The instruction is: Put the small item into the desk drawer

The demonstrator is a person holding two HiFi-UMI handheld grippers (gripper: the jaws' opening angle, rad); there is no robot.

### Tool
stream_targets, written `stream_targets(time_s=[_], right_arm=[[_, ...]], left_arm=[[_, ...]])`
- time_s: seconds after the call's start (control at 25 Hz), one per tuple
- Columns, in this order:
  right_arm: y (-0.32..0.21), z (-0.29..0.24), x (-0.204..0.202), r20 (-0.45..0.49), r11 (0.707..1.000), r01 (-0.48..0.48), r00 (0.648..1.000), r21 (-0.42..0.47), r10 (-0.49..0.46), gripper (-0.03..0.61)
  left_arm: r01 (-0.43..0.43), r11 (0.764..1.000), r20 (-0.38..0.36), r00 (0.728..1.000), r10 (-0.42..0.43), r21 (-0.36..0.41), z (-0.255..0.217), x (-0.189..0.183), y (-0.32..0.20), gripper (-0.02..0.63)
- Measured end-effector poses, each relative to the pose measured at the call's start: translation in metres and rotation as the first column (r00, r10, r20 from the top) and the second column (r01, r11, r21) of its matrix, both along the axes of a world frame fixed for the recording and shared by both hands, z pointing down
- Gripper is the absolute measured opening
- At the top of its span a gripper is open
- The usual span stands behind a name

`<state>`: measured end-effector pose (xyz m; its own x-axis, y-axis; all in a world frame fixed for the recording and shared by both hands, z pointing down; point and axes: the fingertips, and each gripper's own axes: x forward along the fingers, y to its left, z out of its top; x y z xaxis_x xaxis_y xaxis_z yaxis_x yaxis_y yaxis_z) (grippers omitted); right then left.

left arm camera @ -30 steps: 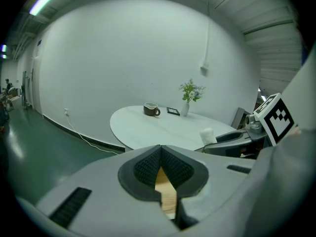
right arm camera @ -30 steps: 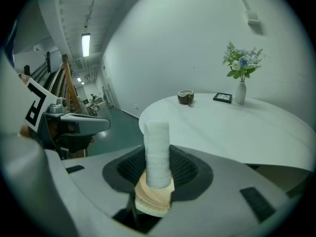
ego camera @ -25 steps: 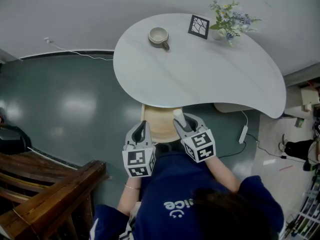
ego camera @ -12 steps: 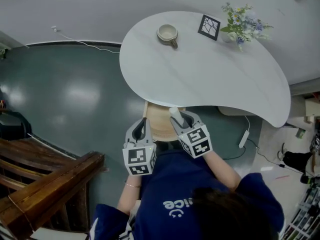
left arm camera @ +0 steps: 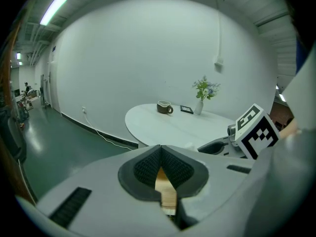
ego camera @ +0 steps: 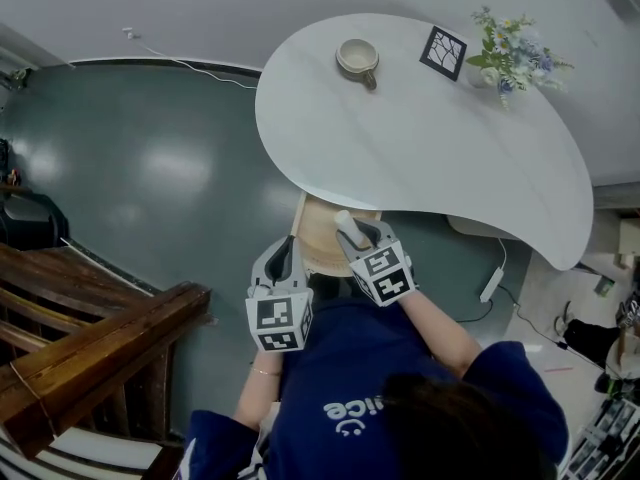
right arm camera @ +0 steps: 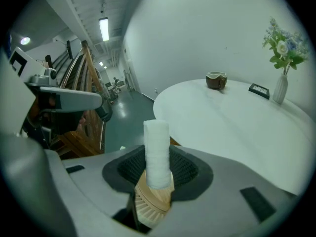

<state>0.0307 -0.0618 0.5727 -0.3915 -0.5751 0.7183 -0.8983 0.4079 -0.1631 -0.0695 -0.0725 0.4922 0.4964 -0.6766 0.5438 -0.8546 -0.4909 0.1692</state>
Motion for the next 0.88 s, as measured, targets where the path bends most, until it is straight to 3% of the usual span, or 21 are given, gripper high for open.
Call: stream_targets(time_s=[0.88], right_arm=[[-0.011, 0.081, -0.02, -0.073, 0.985, 0.111, 0.99, -0.135, -0.122, 0.149]], left_arm=[[0.104, 0.994, 0.074, 0.992, -0.101, -0.044, 0.015, -0.031, 0.01, 0.003]])
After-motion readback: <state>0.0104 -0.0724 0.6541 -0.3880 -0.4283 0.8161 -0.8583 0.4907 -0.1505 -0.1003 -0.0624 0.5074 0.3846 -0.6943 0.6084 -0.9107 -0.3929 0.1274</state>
